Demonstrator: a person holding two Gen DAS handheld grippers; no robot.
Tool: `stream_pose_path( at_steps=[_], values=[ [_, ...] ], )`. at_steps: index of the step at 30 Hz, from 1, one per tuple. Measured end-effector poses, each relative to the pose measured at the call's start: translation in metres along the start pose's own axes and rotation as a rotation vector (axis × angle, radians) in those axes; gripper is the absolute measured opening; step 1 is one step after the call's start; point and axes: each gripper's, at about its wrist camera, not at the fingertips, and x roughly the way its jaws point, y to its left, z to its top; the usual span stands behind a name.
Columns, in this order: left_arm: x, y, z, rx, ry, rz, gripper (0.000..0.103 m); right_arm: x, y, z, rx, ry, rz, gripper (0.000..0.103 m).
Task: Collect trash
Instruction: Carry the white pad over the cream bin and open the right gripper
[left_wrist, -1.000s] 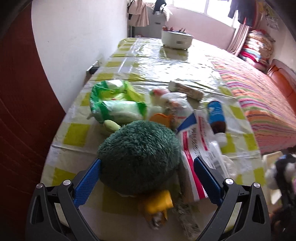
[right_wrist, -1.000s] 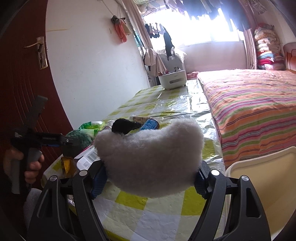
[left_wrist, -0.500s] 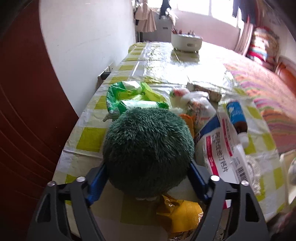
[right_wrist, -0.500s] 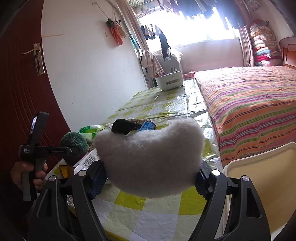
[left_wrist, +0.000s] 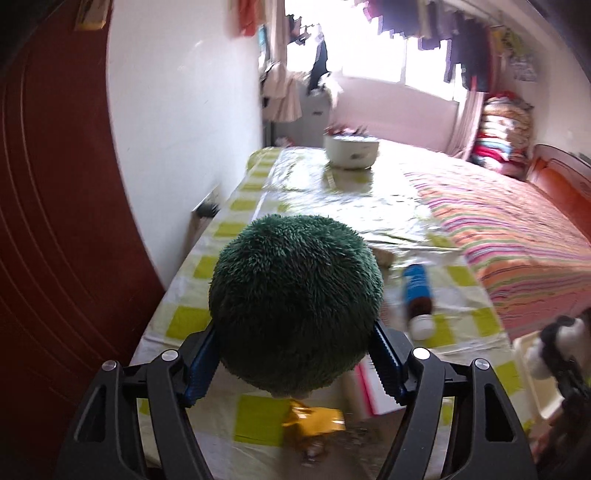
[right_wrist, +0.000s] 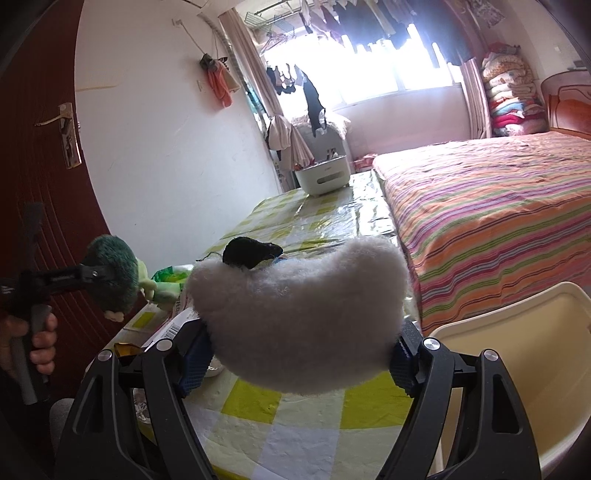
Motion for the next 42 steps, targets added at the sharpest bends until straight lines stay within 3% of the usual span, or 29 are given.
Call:
stream_pose_path(
  at_steps=[11,18,24,32,42],
  values=[
    [-0.022,-0.069,-0.007,0.091,0.015,-0.214,0.070,-0.030,-0.023,0.000,0.052,-0.075,-0.111,0.076],
    [-0.023,-0.113,-0.018,0.162,0.053,-0.330,0.070,-0.052,-0.046,-0.001,0.111,-0.129,-0.244,0.076],
    [-0.028,-0.146,-0.023,0.223,0.064,-0.390,0.070,-0.063,-0.079,-0.005,0.208,-0.132,-0.406,0.076],
    [-0.038,-0.177,-0.027,0.281,0.065,-0.444,0.070,-0.056,-0.097,-0.009,0.266,-0.096,-0.540,0.080],
    [-0.041,-0.198,-0.026,0.315,0.079,-0.459,0.071,-0.057,-0.103,-0.010,0.311,-0.091,-0.563,0.090]
  ],
)
